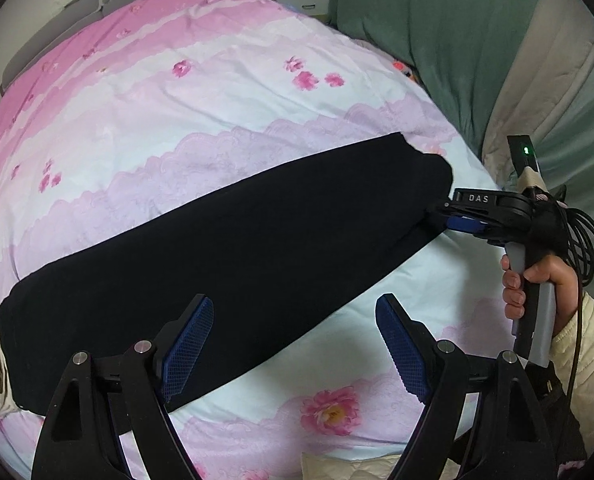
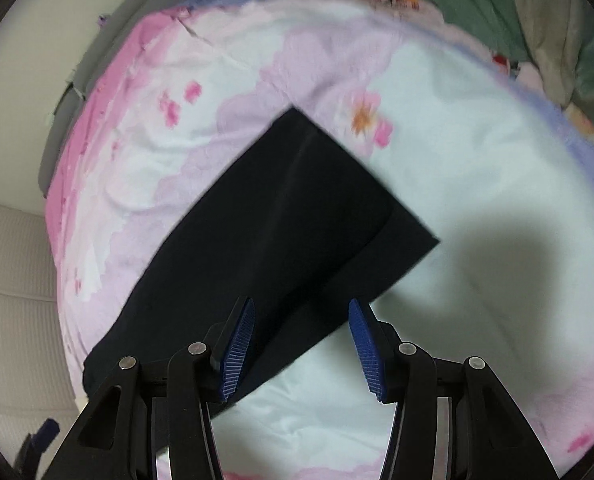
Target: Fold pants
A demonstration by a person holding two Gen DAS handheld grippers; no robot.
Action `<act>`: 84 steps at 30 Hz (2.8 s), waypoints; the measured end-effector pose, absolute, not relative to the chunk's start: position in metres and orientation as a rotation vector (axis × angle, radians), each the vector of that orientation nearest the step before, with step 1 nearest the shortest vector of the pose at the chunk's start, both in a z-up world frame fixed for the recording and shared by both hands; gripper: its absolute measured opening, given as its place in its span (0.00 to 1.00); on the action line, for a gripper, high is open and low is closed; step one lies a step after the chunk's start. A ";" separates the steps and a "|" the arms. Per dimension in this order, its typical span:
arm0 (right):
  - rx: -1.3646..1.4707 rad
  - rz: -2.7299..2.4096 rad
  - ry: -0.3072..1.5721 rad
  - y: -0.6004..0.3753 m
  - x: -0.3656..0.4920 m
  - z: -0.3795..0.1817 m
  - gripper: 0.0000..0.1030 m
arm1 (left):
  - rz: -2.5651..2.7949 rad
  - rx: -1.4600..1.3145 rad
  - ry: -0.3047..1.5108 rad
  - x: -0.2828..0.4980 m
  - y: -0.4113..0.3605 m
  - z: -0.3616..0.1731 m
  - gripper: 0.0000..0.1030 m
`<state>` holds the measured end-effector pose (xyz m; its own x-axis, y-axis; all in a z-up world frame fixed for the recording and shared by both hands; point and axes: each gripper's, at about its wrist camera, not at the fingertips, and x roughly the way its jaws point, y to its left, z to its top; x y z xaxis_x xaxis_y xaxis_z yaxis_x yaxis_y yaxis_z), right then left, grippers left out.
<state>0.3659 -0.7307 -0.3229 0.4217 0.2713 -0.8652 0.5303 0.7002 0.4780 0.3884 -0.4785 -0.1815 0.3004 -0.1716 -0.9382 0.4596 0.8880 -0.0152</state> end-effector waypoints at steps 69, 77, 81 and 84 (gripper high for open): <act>0.770 -0.467 1.058 -0.764 0.362 -0.327 0.04 | -0.385 0.272 1.331 0.390 -0.460 -0.222 0.81; 0.743 -0.436 1.118 -0.773 0.343 -0.327 0.20 | -0.409 0.279 1.337 0.387 -0.464 -0.223 0.81; 0.812 -0.374 1.062 -0.767 0.343 -0.330 0.34 | -0.410 0.290 1.334 0.383 -0.466 -0.222 0.81; 0.832 -0.381 1.087 -0.764 0.353 -0.343 0.34 | -0.397 0.292 1.342 0.381 -0.463 -0.223 0.81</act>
<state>0.3533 -0.7637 -0.3429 0.4412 0.1160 -0.8899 0.6458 0.6474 0.4046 0.3812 -0.4632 -0.2226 0.1763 -0.1102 -0.9782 0.4396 0.8979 -0.0219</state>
